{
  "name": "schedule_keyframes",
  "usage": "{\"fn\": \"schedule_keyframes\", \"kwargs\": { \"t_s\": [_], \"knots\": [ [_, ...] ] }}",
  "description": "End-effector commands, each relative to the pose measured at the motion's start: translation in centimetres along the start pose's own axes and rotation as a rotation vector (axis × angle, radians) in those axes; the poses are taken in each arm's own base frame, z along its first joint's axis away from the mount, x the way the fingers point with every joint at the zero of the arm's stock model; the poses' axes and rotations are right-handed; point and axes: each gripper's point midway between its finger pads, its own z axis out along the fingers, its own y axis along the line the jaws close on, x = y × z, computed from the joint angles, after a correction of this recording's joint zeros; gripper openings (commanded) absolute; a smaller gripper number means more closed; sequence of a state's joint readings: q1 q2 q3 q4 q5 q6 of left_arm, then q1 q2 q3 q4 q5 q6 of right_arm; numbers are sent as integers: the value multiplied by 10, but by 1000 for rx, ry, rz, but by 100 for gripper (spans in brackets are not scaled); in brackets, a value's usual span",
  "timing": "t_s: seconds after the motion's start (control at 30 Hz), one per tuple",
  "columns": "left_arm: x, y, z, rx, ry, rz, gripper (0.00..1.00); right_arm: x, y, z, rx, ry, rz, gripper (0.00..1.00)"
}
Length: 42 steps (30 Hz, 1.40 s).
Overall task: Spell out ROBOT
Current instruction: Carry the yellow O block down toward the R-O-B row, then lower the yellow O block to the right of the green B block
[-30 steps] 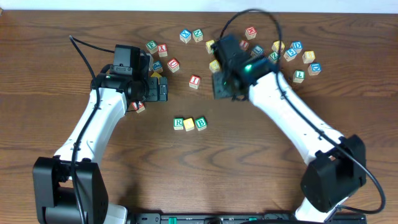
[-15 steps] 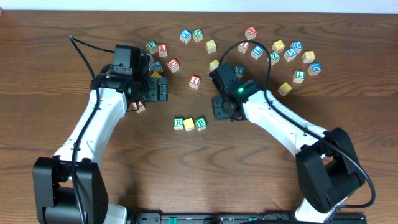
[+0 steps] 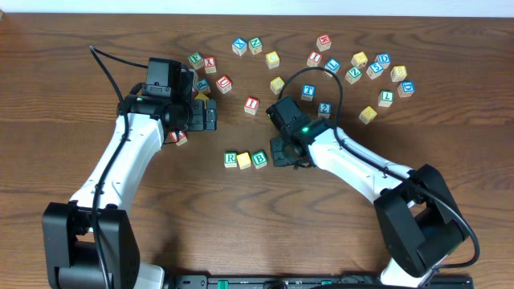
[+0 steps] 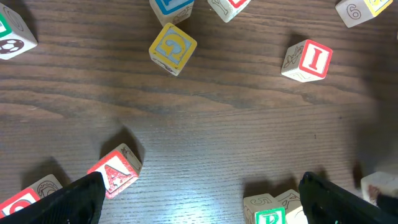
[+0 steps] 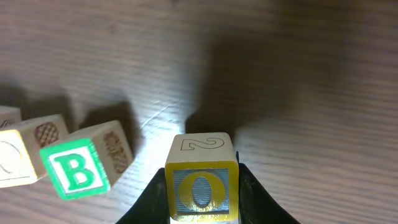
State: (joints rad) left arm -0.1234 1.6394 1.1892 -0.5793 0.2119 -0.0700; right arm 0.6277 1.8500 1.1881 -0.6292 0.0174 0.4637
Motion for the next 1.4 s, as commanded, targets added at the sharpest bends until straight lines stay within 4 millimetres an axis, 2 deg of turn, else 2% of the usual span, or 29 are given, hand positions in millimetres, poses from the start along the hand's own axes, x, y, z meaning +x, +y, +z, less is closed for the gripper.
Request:
{"fn": "schedule_keyframes", "kwargs": {
  "t_s": [0.0, 0.23, 1.03, 1.37],
  "knots": [
    [4, -1, 1, 11, 12, 16, 98, 0, 10, -6, -20, -21, -6, 17],
    [4, -1, 1, 11, 12, 16, 98, -1, 25, -7, -44, -46, -37, 19],
    [4, -1, 1, 11, 12, 16, 98, -2, 18, -6, -3, -61, -36, 19],
    [4, -1, 1, 11, 12, 16, 98, 8, 12, 6, 1, -56, -29, 20]
  ]
}}
